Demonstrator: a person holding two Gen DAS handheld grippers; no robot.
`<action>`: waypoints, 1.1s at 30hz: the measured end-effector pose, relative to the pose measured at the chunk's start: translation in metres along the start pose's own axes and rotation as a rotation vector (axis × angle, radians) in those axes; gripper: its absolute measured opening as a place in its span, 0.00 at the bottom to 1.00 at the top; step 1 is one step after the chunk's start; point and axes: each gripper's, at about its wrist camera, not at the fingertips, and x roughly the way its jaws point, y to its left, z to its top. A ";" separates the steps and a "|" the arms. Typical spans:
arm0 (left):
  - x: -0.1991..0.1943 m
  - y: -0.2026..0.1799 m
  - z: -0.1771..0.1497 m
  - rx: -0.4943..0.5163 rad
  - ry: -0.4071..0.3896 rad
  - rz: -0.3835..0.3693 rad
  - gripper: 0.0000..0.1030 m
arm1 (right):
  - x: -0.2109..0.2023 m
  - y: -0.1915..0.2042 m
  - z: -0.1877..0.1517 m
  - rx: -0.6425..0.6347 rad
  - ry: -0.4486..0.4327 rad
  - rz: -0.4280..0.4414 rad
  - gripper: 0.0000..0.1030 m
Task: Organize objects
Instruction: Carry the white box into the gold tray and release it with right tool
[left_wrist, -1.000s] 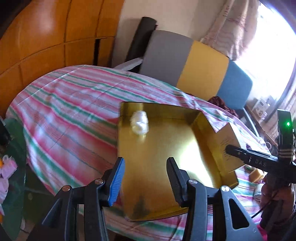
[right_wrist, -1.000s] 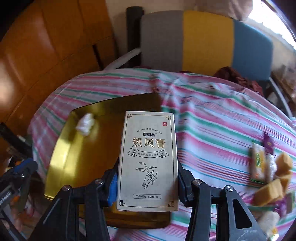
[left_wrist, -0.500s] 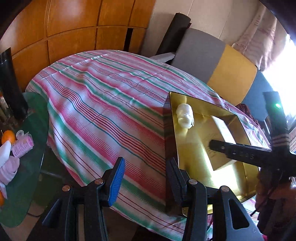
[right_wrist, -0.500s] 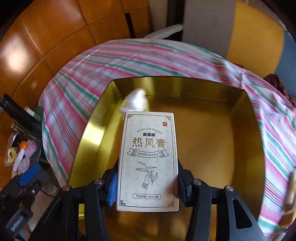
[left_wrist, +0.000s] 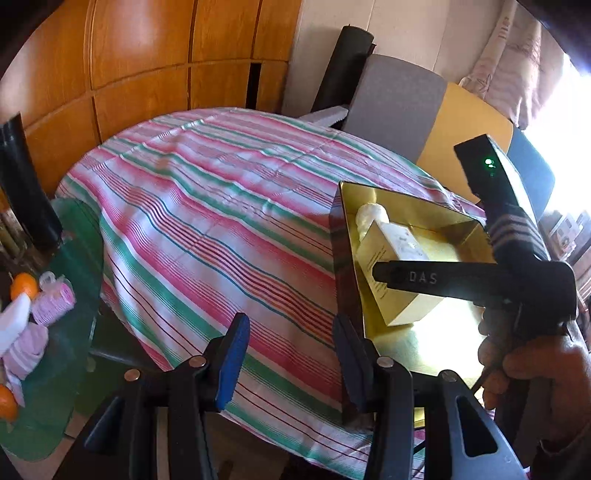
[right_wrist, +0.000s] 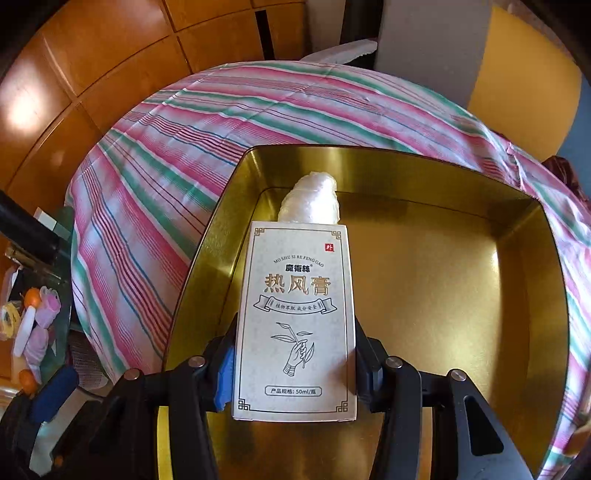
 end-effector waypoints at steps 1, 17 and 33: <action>-0.001 -0.001 0.000 0.009 -0.009 0.009 0.45 | 0.001 -0.002 0.001 0.014 0.003 0.016 0.52; -0.025 -0.017 0.005 0.075 -0.097 0.009 0.45 | -0.055 -0.011 -0.031 0.023 -0.166 0.018 0.78; -0.045 -0.062 -0.002 0.190 -0.114 -0.073 0.45 | -0.127 -0.041 -0.082 -0.055 -0.370 -0.291 0.87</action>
